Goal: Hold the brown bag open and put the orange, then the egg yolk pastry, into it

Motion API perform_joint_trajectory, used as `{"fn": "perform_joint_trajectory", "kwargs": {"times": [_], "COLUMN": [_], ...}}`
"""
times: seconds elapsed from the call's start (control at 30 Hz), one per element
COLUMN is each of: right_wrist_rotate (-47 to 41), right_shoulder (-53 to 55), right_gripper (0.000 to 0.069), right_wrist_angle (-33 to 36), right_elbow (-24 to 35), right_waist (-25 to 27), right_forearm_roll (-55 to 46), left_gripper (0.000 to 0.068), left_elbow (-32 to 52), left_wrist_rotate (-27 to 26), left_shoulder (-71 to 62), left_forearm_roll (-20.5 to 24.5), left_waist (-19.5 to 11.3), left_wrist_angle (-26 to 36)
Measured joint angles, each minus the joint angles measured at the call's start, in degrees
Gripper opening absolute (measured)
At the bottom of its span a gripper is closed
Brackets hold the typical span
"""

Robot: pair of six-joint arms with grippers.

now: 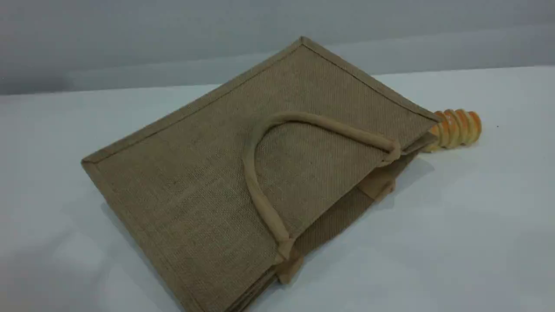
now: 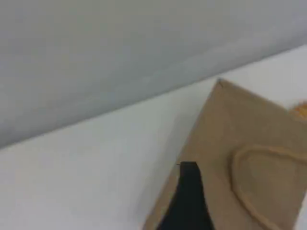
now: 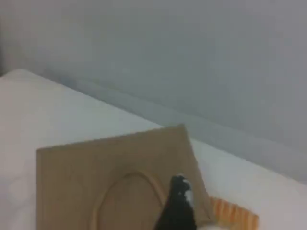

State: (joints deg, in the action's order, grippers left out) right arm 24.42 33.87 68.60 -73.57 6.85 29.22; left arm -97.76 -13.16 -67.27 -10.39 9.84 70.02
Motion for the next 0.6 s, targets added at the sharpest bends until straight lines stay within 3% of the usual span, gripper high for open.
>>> {"fn": "perform_joint_trajectory", "kwargs": {"times": [0.33, 0.6], "right_wrist_rotate": [-6.1, -6.8], "right_shoulder": [-14.1, -22.8], "right_gripper": [0.0551, 0.0551], "right_wrist_angle": [1.5, 1.4], "right_elbow": [2.7, 13.7], "right_waist": [0.0, 0.0], "right_forearm_roll": [-4.5, -8.8], "left_gripper": [0.0538, 0.0538], "left_elbow": [23.9, 38.8], "left_wrist_rotate": [0.2, 0.3], "left_shoulder": [17.0, 30.5], "left_forearm_roll": [-2.1, -2.1], "left_waist": [0.0, 0.0], "left_wrist_angle": [-0.1, -0.1]}}
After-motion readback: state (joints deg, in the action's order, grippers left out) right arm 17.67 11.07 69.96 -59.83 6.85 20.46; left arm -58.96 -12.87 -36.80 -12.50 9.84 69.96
